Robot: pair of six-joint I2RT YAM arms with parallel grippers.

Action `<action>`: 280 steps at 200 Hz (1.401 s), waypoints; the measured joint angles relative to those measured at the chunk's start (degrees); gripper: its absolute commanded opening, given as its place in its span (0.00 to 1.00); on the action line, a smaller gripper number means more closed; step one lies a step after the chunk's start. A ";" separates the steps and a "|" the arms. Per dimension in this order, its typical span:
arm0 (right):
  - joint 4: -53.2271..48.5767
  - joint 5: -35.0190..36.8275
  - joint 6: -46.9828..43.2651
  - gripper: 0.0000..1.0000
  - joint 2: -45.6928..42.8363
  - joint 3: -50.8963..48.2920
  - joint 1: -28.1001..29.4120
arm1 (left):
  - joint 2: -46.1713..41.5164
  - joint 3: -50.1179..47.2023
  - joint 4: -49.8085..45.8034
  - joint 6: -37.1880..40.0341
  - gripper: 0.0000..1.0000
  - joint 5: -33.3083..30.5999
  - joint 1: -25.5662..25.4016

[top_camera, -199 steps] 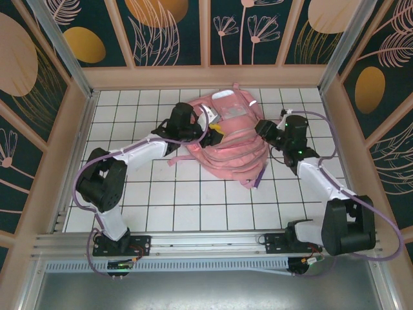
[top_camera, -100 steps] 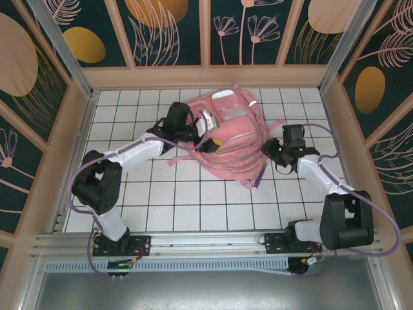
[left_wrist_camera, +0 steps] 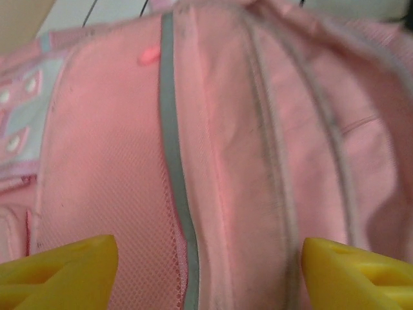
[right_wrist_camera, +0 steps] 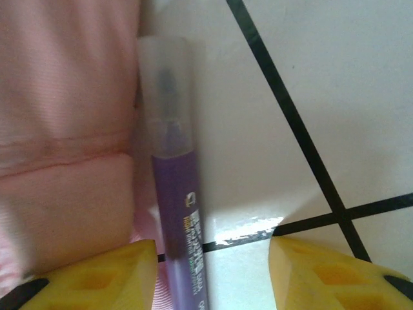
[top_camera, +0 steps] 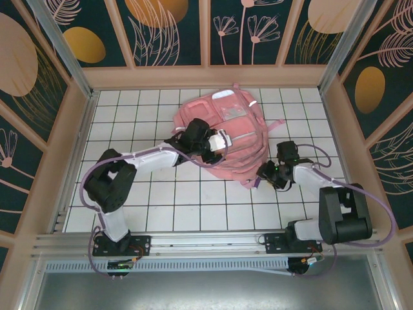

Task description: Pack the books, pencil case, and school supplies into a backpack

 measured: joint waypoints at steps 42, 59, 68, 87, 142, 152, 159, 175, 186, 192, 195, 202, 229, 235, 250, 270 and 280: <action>-1.05 1.99 0.07 0.28 1.55 0.79 0.22 | 2.43 2.21 0.15 -4.70 0.09 -4.33 -1.09; -2.78 3.67 0.63 0.21 2.73 1.66 0.26 | 2.40 3.28 1.38 -7.19 0.03 -5.84 -1.03; -3.48 3.93 0.59 0.15 3.02 2.29 0.28 | 2.25 3.65 2.08 -8.79 0.01 -6.32 -0.85; -4.15 4.17 1.44 0.09 2.05 2.67 0.37 | 1.29 3.67 2.69 -11.30 0.00 -6.49 -0.66; -0.35 0.92 11.72 0.03 -8.81 3.34 -2.95 | -2.01 3.65 3.34 -17.20 0.00 -5.97 -0.26; 1.31 -0.02 14.40 0.04 -10.71 4.59 -2.51 | -2.21 3.67 3.41 -18.64 0.00 -5.29 -0.28; 2.75 -0.61 16.37 0.04 -11.39 5.53 -2.05 | -2.21 3.69 3.50 -19.69 0.00 -4.76 -0.28; 7.43 -2.08 21.20 0.06 -11.26 8.00 -0.07 | -2.21 3.72 3.98 -22.43 0.00 -3.63 -0.28; 10.86 -2.80 24.35 0.07 -9.60 10.05 1.88 | -2.21 3.72 5.01 -24.33 0.00 -3.04 -0.28; 12.68 -2.97 25.73 0.09 -8.20 11.28 3.04 | -2.21 3.72 5.66 -25.46 0.00 -2.60 -0.28; 13.60 -3.08 26.40 0.11 -7.45 11.91 3.56 | -2.21 3.72 6.01 -26.01 0.00 -2.38 -0.28; 15.58 -3.23 28.06 0.21 -5.44 13.42 4.92 | -2.21 3.72 6.54 -27.30 0.00 -1.95 -0.26; 21.35 -2.82 34.18 0.52 1.92 17.97 9.77 | -2.21 3.72 8.00 -31.78 0.00 -0.44 -0.24; 21.44 -2.29 34.97 0.54 2.60 18.18 10.58 | -2.21 3.72 8.44 -32.65 0.00 -0.44 -0.17; 21.31 -1.31 36.81 0.55 2.82 18.03 11.89 | -2.21 3.67 9.31 -34.58 0.00 -0.31 0.04; 21.27 -0.20 37.22 0.54 1.62 17.49 11.58 | -2.21 3.10 10.64 -36.54 0.00 -0.07 0.02; 20.85 0.42 36.83 0.55 0.20 16.63 10.82 | -2.21 2.54 11.56 -37.20 0.00 0.20 0.04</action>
